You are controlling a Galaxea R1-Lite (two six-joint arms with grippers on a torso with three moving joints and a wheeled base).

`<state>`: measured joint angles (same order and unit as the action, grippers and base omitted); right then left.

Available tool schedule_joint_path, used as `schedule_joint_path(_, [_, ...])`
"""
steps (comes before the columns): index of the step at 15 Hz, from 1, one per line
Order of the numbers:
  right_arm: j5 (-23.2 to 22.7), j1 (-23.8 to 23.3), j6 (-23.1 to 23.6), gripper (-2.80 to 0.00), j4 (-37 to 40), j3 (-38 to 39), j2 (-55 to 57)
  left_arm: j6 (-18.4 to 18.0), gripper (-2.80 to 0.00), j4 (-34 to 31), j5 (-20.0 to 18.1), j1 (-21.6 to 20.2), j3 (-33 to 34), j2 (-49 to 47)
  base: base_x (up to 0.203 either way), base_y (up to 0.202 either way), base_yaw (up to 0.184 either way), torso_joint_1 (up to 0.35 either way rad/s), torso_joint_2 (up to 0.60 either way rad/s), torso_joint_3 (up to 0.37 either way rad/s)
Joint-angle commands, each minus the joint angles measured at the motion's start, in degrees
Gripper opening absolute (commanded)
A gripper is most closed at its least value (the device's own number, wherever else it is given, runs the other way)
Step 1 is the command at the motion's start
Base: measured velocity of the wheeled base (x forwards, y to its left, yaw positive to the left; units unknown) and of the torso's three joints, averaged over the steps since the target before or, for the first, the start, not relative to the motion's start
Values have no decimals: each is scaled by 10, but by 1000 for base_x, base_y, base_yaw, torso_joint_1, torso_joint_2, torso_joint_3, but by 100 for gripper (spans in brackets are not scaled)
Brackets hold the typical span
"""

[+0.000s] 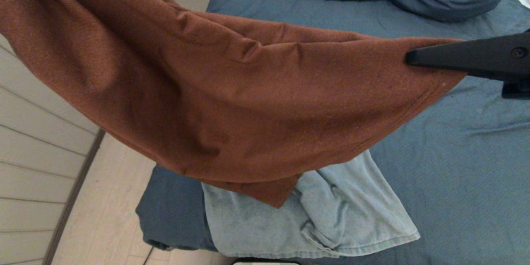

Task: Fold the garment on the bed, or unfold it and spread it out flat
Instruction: Unford the brown shorts

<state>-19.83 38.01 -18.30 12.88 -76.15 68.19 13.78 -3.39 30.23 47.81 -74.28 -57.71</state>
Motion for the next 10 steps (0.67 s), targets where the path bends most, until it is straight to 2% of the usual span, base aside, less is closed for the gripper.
schedule_joint_path(1, [0, 43, 0, -280, -1, -4, 22, 0, -280, -2, 2, 0, 0, 14, 0, 0, 0, 0, 0, 0])
schedule_joint_path(5, [1, 66, 1, -280, -2, -46, 66, -1, -280, -15, 3, 0, -5, 19, 0, 0, 0, 0, 0, 0])
schedule_joint_path(10, [3, 109, 1, -280, 0, -87, 97, -7, -280, -41, 6, 0, -47, 26, 0, 0, 0, 0, 0, 0])
